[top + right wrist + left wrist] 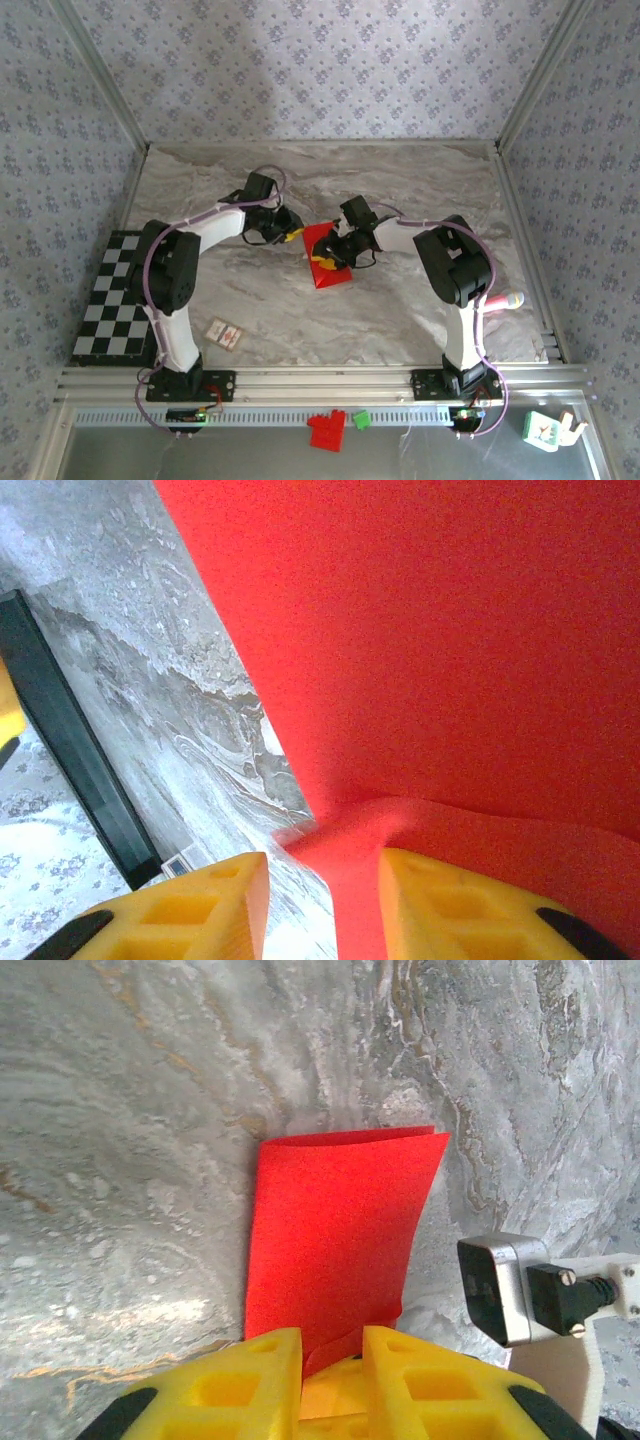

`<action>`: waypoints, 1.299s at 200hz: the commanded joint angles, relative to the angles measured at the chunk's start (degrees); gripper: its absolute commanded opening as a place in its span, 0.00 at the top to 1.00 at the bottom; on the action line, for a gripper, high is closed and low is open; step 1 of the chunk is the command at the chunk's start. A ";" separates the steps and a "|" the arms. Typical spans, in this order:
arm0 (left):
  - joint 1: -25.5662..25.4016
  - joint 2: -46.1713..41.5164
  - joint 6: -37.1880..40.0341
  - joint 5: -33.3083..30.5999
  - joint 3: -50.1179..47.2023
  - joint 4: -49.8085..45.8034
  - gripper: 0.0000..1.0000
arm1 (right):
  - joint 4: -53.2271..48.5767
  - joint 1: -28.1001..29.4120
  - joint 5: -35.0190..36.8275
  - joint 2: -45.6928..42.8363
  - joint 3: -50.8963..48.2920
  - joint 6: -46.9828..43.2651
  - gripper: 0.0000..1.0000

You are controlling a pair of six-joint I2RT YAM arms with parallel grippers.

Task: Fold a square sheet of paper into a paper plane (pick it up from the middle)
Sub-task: Fold the triangle a second time at the center of the table.

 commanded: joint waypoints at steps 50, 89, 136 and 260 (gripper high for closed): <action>-2.70 -2.87 -1.90 2.50 -4.11 1.34 0.83 | -4.90 0.09 2.88 1.67 -0.45 -0.77 0.68; -5.18 -2.11 -1.31 2.77 -4.50 1.00 0.91 | -6.87 0.00 3.63 2.11 -0.11 -1.57 0.88; -7.26 0.62 0.19 2.42 -3.04 -0.23 0.96 | -7.60 0.04 3.73 2.53 0.57 -1.82 0.92; -8.10 5.07 3.92 -2.19 -0.33 -7.50 1.00 | -6.72 0.13 3.15 2.23 0.56 -1.42 0.94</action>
